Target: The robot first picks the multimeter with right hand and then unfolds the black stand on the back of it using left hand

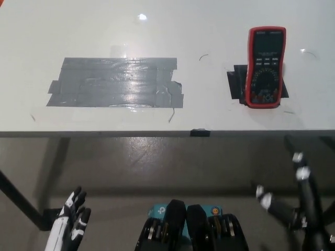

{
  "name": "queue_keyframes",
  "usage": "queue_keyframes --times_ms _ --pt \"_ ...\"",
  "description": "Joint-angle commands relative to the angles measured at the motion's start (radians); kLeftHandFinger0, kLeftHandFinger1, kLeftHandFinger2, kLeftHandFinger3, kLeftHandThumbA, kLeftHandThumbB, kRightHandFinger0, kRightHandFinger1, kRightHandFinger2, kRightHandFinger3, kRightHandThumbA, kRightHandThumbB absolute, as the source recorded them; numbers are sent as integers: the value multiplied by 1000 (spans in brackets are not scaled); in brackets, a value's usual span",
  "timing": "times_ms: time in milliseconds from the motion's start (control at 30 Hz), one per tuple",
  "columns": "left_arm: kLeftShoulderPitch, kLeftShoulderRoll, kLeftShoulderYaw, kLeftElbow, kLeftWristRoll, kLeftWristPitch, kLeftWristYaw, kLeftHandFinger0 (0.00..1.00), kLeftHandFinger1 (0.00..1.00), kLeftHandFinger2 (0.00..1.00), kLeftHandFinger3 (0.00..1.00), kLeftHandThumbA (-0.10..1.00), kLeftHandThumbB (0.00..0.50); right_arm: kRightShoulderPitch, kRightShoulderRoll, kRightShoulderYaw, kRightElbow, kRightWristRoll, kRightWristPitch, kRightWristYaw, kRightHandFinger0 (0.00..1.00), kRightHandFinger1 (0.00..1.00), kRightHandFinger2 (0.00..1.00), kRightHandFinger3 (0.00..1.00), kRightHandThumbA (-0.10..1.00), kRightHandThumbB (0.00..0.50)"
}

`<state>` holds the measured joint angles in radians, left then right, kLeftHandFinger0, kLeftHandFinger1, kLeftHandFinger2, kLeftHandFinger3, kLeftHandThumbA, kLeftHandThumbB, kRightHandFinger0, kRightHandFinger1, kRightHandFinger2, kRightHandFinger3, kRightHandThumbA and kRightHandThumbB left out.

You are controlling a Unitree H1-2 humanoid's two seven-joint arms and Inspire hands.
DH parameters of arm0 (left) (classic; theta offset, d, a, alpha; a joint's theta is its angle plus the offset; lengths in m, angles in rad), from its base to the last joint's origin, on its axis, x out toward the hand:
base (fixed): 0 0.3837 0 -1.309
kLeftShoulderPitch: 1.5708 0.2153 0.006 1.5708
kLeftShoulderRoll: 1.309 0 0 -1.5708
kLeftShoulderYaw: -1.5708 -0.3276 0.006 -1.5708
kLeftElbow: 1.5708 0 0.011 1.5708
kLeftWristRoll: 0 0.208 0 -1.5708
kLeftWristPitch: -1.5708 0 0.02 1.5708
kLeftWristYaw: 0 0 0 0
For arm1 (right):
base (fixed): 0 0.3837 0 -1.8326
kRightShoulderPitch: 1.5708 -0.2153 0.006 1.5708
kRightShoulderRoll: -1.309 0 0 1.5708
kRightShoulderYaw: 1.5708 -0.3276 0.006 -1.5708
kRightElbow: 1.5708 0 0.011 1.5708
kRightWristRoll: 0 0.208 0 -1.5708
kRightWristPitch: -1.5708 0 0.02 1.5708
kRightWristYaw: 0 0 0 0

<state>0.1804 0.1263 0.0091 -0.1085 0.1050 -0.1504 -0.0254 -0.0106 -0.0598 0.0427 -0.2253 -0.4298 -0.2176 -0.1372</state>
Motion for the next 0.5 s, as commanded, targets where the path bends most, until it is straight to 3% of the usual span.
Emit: queue_keyframes --times_ms 0,300,433,467 --pt "-31 -14 -18 -73 54 -8 15 1000 1000 1000 1000 794 84 -267 32 -49 -123 -222 198 -26 1000 1000 1000 1000 759 402" --pt "-41 -31 -29 -54 88 -16 21 1000 1000 1000 1000 763 66 -555 16 -54 165 -268 360 -58 1000 1000 1000 1000 833 410" --pt "-41 -31 -28 -29 99 -23 24 1000 1000 1000 1000 773 77 -658 2 -66 293 -253 392 -93 1000 1000 1000 1000 822 405" --pt "-40 -32 -29 -24 100 -28 25 1000 1000 1000 1000 771 84 -672 0 -68 315 -246 395 -96 1000 1000 1000 1000 761 398"
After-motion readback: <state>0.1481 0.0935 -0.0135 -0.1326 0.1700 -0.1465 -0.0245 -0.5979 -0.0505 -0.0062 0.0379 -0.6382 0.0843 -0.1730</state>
